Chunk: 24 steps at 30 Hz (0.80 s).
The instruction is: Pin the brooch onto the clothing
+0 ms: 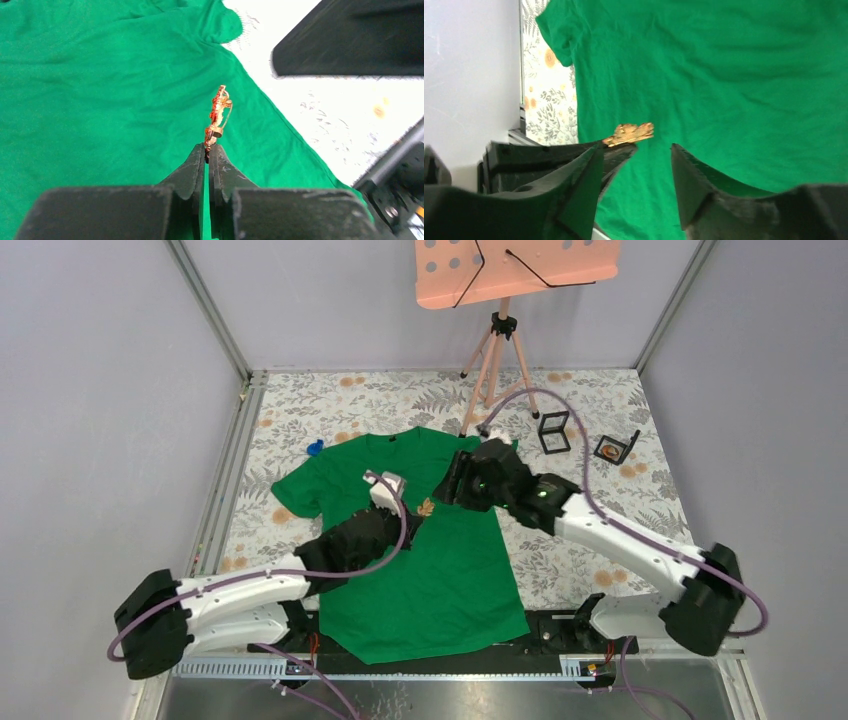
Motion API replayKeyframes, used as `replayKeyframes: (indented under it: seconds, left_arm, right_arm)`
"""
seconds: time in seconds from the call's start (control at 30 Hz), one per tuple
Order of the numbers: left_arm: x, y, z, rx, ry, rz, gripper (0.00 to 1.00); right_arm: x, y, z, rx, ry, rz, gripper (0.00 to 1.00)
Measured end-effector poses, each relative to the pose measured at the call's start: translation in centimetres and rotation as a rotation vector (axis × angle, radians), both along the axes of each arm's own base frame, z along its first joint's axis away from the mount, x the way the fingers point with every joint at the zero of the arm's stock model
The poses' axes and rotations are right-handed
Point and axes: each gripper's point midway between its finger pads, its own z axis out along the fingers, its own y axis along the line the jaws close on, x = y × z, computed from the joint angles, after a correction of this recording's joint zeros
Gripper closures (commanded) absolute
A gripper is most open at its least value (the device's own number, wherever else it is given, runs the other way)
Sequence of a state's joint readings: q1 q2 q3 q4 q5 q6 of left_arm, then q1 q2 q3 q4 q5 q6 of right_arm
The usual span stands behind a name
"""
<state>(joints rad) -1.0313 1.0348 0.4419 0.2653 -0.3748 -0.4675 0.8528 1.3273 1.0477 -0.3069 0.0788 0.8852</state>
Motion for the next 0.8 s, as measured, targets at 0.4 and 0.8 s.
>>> replayKeyframes:
  seconds: [0.4,0.8]
  left_arm:
    - [-0.6,0.0,11.7,-0.067,0.080,-0.403,1.00]
    - [-7.9,-2.0,12.7,-0.166,0.271,-0.959,1.00]
  right_arm:
    - [-2.8,-10.3,9.2,0.097,-0.391,0.140,0.02]
    - [-11.2,-6.5,11.9,0.424,-0.477,0.599,0.09]
